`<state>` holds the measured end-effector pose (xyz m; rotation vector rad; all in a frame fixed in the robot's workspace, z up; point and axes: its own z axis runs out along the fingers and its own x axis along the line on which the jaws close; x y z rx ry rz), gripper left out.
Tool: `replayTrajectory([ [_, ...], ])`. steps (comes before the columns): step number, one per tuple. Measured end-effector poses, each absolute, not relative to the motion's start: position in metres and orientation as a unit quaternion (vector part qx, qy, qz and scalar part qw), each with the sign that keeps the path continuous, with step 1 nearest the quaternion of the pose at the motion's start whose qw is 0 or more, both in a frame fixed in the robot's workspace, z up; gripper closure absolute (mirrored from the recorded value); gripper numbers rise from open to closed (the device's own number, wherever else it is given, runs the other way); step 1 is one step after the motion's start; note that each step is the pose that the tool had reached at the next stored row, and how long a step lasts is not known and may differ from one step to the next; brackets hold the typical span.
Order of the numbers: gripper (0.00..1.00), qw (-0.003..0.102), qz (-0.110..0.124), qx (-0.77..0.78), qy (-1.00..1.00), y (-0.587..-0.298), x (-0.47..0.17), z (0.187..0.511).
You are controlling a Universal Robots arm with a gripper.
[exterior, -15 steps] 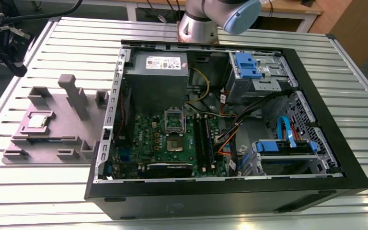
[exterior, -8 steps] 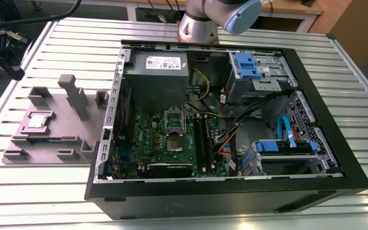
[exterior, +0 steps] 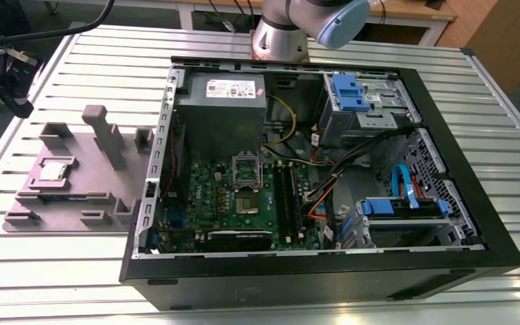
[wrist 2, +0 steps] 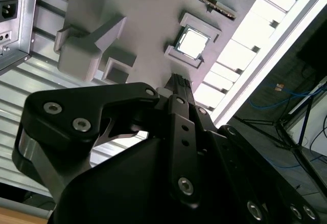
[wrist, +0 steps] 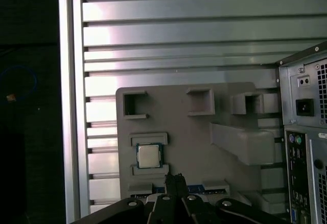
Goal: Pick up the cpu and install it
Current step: 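Reach for the cpu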
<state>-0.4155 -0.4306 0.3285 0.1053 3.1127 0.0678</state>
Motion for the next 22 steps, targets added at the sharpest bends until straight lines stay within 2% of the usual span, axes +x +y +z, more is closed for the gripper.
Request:
replayTrajectory([
  [22, 0.89, 0.013, 0.022, 0.034, 0.999, -0.4320, -0.4168, 0.3220],
])
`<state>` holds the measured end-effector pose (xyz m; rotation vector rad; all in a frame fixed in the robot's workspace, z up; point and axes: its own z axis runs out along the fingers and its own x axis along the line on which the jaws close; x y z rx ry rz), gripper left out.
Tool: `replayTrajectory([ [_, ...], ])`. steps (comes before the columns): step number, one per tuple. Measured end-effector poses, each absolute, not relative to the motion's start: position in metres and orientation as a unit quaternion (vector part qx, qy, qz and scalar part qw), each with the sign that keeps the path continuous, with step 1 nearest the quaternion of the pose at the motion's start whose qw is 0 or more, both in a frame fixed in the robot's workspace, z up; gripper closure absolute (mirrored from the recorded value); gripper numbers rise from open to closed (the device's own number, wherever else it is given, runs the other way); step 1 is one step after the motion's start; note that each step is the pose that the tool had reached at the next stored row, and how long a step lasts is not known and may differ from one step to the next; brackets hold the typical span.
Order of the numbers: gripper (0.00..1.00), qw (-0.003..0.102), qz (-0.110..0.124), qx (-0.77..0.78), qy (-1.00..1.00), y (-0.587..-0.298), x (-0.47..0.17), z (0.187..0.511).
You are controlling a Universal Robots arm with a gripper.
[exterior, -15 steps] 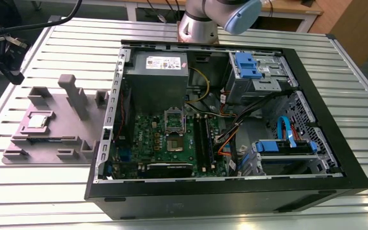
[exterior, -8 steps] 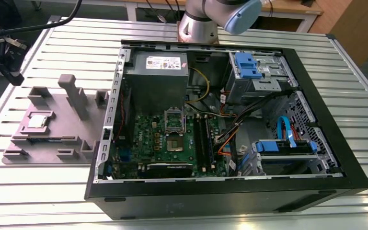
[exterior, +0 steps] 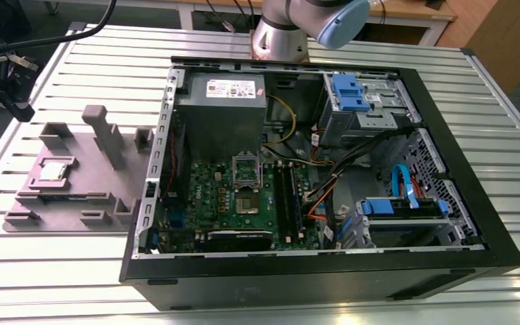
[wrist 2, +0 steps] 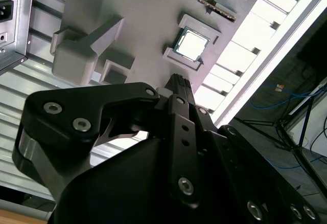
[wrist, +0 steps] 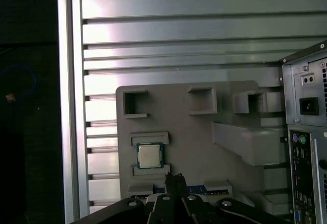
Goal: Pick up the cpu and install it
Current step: 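Reach for the cpu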
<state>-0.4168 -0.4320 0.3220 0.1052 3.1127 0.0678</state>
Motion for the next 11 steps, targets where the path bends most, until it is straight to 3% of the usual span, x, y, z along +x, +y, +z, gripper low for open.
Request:
replayTrajectory([
  [11, 0.89, 0.013, 0.022, 0.034, 0.999, -0.4321, -0.4205, 0.3206],
])
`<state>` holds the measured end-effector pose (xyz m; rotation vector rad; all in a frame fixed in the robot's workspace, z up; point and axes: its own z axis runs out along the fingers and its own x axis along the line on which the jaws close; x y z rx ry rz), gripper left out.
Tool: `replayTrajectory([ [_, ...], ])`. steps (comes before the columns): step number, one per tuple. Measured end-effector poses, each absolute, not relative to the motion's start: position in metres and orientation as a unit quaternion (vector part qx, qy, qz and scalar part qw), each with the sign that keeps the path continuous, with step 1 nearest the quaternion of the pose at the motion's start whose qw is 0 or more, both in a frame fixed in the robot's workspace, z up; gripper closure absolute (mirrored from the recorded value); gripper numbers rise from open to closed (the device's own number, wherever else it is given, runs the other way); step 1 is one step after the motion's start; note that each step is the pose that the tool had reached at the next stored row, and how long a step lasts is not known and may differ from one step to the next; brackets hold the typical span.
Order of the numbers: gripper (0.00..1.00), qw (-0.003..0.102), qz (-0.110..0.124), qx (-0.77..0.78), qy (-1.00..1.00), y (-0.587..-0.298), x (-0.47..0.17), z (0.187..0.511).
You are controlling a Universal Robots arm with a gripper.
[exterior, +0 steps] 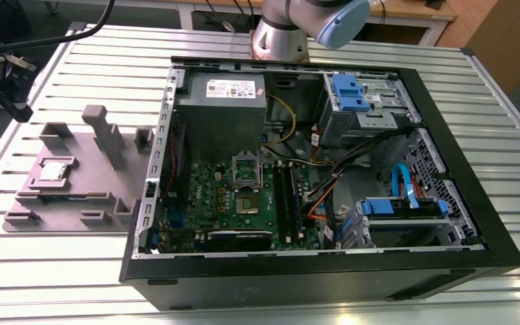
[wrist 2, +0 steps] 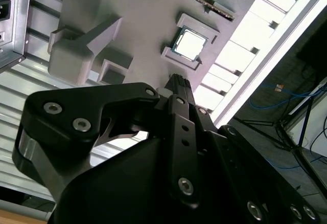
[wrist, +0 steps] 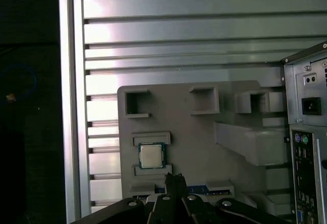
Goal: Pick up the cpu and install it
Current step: 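Reach for the cpu, then pick up the cpu and move it towards the insertion slot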
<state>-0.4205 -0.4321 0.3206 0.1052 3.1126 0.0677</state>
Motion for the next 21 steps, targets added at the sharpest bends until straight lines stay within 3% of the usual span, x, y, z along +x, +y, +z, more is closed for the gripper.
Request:
replayTrajectory([
  [21, 0.89, 0.013, 0.022, 0.034, 0.999, -0.4322, -0.4265, 0.3132],
])
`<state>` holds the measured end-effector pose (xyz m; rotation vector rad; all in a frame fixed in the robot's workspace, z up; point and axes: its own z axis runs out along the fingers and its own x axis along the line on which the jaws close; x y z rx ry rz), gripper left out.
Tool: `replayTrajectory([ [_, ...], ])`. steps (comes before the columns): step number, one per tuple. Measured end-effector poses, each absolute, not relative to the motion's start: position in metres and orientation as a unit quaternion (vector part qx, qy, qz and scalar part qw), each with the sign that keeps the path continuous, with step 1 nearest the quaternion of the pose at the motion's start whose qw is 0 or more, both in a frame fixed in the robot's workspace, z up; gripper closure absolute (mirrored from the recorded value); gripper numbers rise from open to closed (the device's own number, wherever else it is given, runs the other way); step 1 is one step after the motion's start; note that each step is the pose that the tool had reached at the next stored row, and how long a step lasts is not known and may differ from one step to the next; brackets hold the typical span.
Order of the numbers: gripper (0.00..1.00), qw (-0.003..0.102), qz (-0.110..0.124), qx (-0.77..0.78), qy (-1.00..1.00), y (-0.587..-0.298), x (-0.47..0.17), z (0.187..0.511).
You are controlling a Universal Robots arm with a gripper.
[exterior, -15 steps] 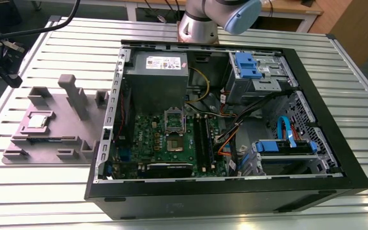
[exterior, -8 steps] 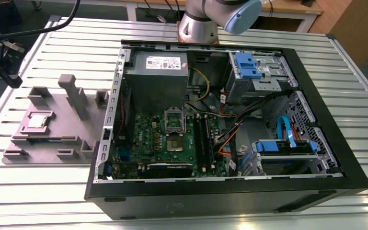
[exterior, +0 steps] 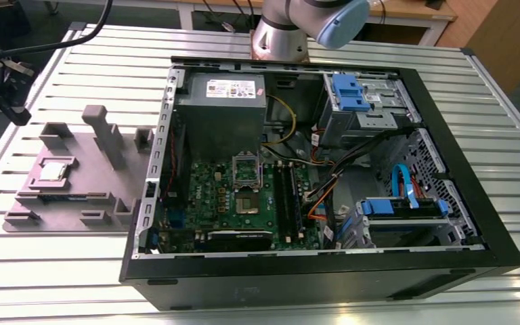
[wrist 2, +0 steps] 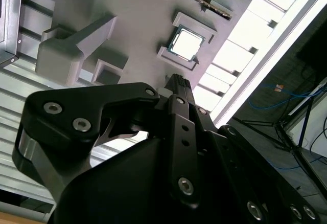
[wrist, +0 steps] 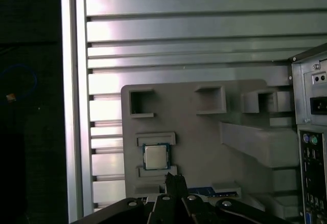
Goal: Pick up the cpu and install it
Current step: 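Pick up the cpu and move it towards the insertion slot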
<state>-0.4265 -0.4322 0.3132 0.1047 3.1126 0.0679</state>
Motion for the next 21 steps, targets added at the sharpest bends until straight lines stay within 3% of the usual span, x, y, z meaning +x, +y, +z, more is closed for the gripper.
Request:
replayTrajectory([
  [13, 0.89, 0.012, 0.022, 0.033, 0.999, -0.432, -0.436, 0.292],
  [21, 0.89, 0.002, 0.021, 0.033, 0.999, -0.432, -0.438, 0.278],
])
